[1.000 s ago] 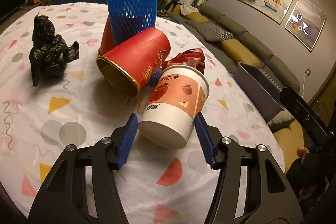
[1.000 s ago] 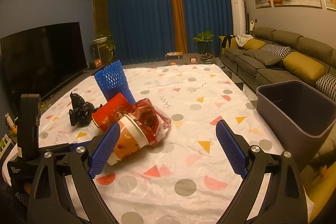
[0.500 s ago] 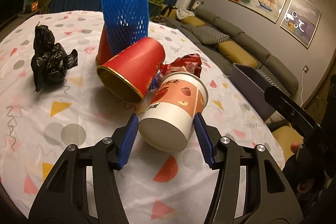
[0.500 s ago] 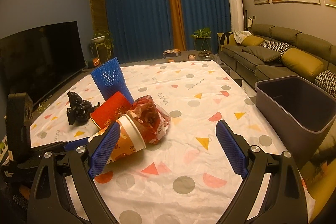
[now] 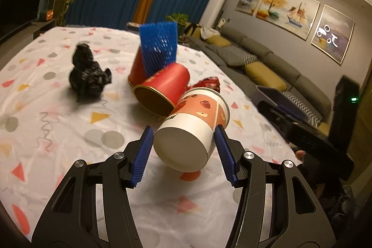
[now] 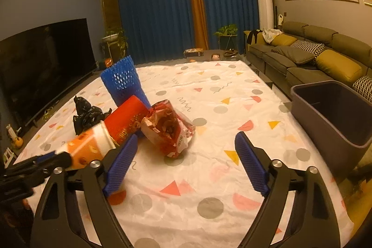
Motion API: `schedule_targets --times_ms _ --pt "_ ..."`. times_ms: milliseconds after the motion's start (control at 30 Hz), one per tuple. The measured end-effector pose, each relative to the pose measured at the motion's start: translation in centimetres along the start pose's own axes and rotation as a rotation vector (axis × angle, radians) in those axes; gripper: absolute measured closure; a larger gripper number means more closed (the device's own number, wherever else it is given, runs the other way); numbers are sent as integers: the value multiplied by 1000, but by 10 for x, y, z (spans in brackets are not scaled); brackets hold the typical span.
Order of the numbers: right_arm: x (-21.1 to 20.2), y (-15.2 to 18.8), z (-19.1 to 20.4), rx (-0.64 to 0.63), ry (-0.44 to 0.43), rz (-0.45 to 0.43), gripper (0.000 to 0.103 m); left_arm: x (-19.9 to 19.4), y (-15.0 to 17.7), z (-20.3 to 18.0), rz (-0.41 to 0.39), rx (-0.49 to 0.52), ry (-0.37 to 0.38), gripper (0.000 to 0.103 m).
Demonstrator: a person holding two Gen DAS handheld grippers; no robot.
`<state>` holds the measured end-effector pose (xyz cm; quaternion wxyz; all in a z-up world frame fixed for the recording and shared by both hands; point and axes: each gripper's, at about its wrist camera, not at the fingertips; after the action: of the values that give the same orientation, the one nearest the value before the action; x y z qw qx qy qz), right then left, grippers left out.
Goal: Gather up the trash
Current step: 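Grasp another white-and-orange paper cup with the left tool and lift it, then grasp the red plastic wrapper with the right tool while the left tool holds the cup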
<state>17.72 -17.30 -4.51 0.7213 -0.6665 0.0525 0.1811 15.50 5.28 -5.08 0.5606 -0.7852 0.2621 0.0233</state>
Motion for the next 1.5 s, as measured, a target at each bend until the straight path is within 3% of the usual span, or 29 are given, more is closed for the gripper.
schedule_targets --times_ms 367,633,767,1067,1100,1500 --pt "50 -16 19 -31 -12 30 27 -24 -17 16 -84 -38 -20 50" --pt "88 -8 17 -14 -13 98 45 -24 -24 34 -104 -70 -46 50" --pt "97 -6 19 -6 -31 116 49 -22 -26 39 -106 -77 -46 50" --pt "96 -2 23 -26 -58 116 71 -21 -23 36 -92 -80 -45 50" --pt "94 -2 24 -33 -59 110 80 -21 -23 35 -92 -80 -45 50" --pt "55 -10 16 -43 -53 35 84 -21 -25 25 -93 -68 -40 50"
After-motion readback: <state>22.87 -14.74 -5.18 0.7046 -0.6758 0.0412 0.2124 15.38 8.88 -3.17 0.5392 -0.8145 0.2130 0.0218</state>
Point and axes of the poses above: each gripper's, at about its wrist camera, not at the fingertips, and x roughly the way its jaws point, z to its left, y to its underside, and after that the axes turned 11 degrees about -z, right-handed
